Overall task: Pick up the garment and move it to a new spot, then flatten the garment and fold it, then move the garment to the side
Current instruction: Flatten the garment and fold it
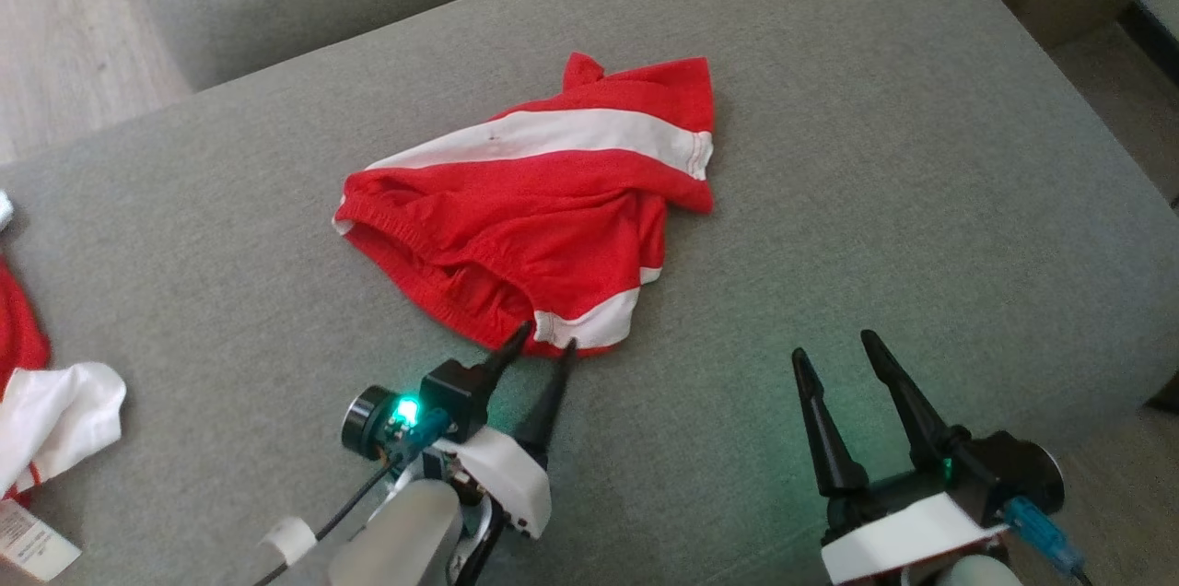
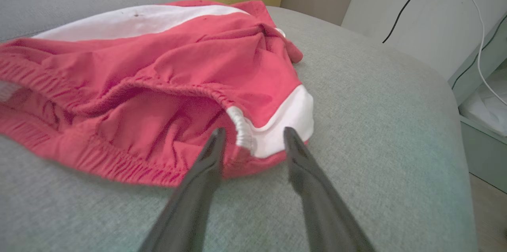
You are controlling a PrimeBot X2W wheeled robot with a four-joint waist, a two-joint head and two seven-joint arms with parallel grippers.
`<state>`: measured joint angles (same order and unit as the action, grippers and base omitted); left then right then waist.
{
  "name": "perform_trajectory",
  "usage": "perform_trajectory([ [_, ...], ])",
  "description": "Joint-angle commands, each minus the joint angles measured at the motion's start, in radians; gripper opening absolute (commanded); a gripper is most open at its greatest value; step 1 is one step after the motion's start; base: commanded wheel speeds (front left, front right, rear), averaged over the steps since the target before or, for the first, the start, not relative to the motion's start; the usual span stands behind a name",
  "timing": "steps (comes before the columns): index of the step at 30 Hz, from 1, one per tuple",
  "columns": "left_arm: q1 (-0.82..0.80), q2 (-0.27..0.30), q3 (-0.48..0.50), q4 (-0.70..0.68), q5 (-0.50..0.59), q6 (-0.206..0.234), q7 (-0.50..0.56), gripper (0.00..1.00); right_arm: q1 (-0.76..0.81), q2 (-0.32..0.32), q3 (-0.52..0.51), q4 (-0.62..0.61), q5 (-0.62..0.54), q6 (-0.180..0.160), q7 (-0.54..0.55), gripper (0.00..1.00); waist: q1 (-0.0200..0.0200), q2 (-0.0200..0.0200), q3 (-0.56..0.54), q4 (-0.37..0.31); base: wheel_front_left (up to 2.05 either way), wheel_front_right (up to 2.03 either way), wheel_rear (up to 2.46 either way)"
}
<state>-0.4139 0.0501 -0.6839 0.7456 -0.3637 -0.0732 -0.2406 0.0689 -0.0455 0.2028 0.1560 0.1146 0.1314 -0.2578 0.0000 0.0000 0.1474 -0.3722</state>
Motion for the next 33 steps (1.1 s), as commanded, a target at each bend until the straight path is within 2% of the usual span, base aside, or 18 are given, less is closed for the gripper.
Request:
perform_trajectory([
  [1,-0.047,0.0,0.017,-0.012,-0.025,0.002,-0.015,0.65,-0.039,-0.005,0.028,-0.026,0.008,-0.001,-0.004,1.0,0.0,0.0,-0.001,-0.009,0.0,0.0,0.0],
  [2,-0.051,0.0,0.012,-0.006,-0.034,0.001,-0.015,0.36,-0.039,-0.005,0.028,-0.026,0.008,-0.001,-0.004,1.0,0.0,0.0,-0.001,-0.012,0.0,0.0,0.0],
  [3,-0.057,0.0,0.007,-0.003,-0.04,0.001,-0.016,0.0,-0.039,-0.005,0.027,-0.026,0.007,-0.001,-0.004,1.0,0.0,0.0,-0.001,-0.015,0.0,0.0,0.0],
  [8,-0.09,0.0,-0.016,-0.013,-0.058,-0.003,-0.02,0.0,-0.033,-0.005,0.034,-0.022,0.007,-0.001,-0.004,1.0,0.0,0.0,-0.017,-0.026,0.0,0.0,0.0],
  [12,-0.137,0.0,-0.031,-0.139,-0.086,-0.025,-0.021,0.0,-0.027,-0.005,0.034,-0.024,0.011,-0.001,-0.004,1.0,0.0,0.0,-0.035,-0.022,0.0,0.0,0.0],
  [15,-0.2,0.0,-0.038,-0.245,-0.153,-0.046,-0.021,0.0,-0.025,-0.005,0.032,-0.023,0.012,-0.001,-0.004,1.0,0.0,0.0,-0.053,-0.015,0.0,0.0,0.0],
  [19,-0.323,0.017,-0.005,-0.317,-0.219,-0.055,-0.019,0.0,-0.017,-0.005,0.033,-0.023,0.007,-0.001,-0.004,1.0,0.0,0.0,-0.08,0.0,0.0,0.0,0.0],
  [24,-0.359,0.112,0.069,-0.407,-0.326,-0.056,0.034,0.0,-0.005,-0.005,0.024,-0.028,0.005,-0.001,-0.004,1.0,0.0,0.0,-0.099,0.02,0.0,0.0,0.0],
  [30,-0.172,0.293,0.087,-0.487,-0.418,-0.056,0.109,0.0,0.011,-0.005,0.017,-0.014,0.022,-0.001,-0.004,1.0,0.0,0.0,-0.09,0.075,0.0,0.0,0.0],
  [33,-0.091,0.352,0.094,-0.482,-0.428,-0.051,0.113,0.0,-0.002,-0.005,0.019,0.02,0.027,-0.001,-0.004,1.0,0.0,0.0,-0.07,0.114,0.0,0.0,0.0],
])
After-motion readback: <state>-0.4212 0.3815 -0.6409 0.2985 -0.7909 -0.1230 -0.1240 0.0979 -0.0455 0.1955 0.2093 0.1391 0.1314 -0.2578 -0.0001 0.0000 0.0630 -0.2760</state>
